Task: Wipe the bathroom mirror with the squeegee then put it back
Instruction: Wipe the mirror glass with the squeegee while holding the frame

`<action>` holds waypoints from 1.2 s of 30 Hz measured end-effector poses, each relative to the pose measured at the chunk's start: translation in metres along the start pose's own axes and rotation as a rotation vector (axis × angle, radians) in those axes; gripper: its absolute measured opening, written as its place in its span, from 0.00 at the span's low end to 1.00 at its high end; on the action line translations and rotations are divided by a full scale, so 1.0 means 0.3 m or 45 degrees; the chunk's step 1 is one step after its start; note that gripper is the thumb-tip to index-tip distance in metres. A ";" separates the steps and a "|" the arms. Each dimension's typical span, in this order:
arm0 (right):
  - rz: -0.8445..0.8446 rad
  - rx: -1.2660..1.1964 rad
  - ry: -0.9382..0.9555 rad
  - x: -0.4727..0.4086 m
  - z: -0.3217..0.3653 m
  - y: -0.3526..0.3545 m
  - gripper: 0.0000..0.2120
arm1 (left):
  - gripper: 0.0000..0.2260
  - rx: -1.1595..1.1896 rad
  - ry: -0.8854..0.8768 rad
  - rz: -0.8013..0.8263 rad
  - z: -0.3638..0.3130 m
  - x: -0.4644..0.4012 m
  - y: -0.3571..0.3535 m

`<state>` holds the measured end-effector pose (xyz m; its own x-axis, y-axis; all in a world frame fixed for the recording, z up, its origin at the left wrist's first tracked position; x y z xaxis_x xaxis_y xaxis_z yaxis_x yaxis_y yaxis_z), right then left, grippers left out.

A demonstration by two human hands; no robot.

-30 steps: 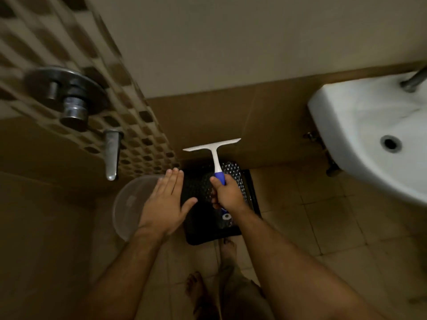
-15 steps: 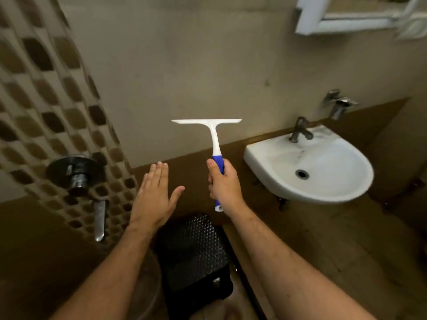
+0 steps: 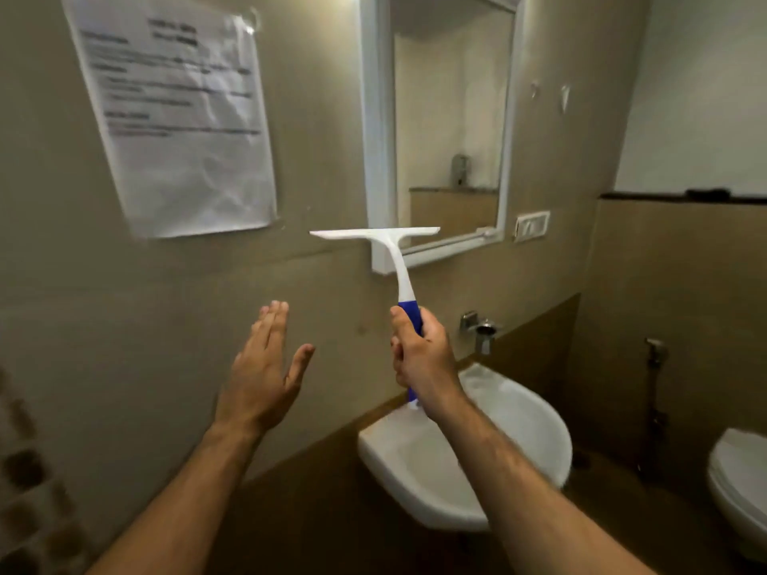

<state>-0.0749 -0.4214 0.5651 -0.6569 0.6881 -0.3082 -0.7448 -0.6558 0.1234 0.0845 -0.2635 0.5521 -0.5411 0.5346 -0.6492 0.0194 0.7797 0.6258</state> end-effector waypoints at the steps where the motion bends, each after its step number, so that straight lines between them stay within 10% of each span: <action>1: -0.021 0.000 0.035 -0.047 0.032 0.049 0.10 | 0.34 0.006 -0.044 -0.036 -0.057 -0.079 -0.006; 13: 0.000 -0.196 0.348 -0.545 0.368 0.463 0.17 | 0.30 0.029 -0.430 -0.430 -0.629 -0.851 0.047; 36: -0.104 -0.220 0.365 -1.049 0.720 0.456 0.19 | 0.34 0.151 -0.435 -0.675 -0.686 -1.356 0.068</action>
<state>0.0047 -0.6604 0.8827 -0.5182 0.6414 -0.5658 -0.7466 -0.6619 -0.0666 0.1320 -0.5323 0.9179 -0.2045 0.1253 -0.9708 -0.0736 0.9870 0.1428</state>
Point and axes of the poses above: each hand's wrist, its own x-axis away from the middle knuckle, its own y-axis out of the back of the hand, z = x × y, the point moved 6 cm from there along -x, towards the middle knuckle, and after that the axes turned 14 degrees about x, right-handed, at the moved point
